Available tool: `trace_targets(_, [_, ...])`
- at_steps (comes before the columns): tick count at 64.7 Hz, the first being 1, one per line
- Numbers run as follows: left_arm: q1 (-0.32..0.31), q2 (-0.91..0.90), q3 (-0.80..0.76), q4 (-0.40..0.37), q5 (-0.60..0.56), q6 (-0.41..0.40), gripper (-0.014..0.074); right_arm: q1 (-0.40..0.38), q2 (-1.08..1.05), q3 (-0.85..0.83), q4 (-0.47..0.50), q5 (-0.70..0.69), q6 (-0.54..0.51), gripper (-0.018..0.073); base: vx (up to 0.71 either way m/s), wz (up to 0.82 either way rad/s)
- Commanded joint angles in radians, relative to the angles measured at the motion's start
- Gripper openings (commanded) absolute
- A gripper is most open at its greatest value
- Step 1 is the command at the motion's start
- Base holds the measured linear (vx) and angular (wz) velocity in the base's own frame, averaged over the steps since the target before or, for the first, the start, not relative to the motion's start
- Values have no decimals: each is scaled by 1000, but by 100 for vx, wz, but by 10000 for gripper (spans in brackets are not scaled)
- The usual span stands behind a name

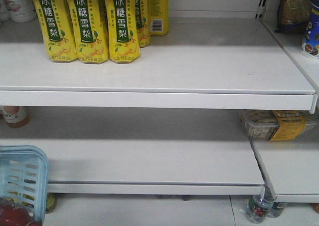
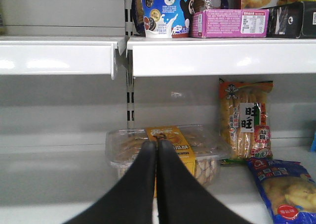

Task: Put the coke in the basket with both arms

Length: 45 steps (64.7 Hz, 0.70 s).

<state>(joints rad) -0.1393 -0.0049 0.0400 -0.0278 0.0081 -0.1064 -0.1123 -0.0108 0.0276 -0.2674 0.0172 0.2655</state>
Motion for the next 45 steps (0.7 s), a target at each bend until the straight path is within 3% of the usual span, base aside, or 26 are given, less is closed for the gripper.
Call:
trace_targets(1, [-2, -21, -3, 28, -172, 16, -6, -4, 17, 12, 14, -43, -6, -9, 0, 0])
trace_targets(7, [-2, -21, -3, 28, -172, 16, -6, -4, -17, 12, 77, 25, -65, -9, 0, 0])
trace_targets(18, [-2, -21, -3, 28, -172, 16, -6, 0, -19, 12, 313, 81, -333, -9, 0, 0])
trace_targets(25, [-2, -21, -3, 28, -172, 16, -6, 63, -19, 12, 366, 81, -459, -9, 0, 0])
trace_targets(34, [-2, -21, -3, 28, -172, 16, -6, 116, -19, 12, 327, 81, -420, -9, 0, 0])
trace_targets(45, [-2, -21, -3, 28, -172, 16, -6, 112, -19, 12, 216, 81, -236, -9, 0, 0])
